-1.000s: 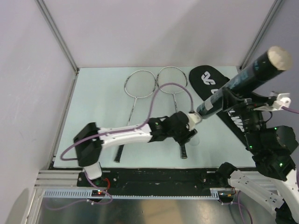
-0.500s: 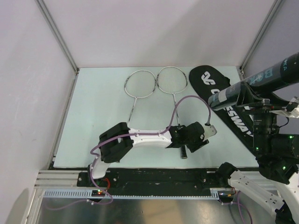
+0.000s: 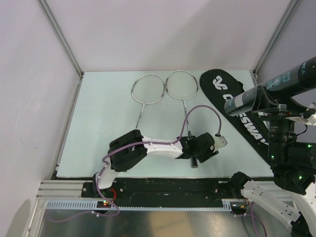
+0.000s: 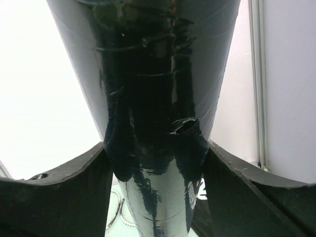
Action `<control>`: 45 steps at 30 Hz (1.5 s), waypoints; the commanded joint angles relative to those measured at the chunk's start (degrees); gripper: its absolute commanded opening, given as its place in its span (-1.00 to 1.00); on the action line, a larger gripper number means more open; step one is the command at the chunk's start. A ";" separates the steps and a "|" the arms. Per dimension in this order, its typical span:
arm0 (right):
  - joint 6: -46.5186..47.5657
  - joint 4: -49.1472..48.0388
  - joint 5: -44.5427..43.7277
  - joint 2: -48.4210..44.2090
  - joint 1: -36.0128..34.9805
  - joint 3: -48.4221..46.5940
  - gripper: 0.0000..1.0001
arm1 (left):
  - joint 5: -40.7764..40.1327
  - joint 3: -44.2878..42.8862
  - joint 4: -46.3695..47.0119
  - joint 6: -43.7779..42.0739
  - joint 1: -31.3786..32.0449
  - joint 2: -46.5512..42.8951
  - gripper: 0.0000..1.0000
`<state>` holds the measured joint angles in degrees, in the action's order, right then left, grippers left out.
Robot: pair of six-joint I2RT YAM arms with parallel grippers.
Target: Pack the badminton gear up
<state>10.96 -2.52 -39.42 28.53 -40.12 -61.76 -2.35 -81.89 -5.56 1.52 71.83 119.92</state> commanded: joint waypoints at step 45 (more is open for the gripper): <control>-1.31 9.97 2.89 -2.47 0.75 1.84 -0.55 | -7.88 8.69 4.78 20.35 -9.12 -37.40 -1.00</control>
<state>12.95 1.43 -40.66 24.77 -39.62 -59.79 -6.61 -78.39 -2.44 16.32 64.82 92.60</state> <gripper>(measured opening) 0.678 0.005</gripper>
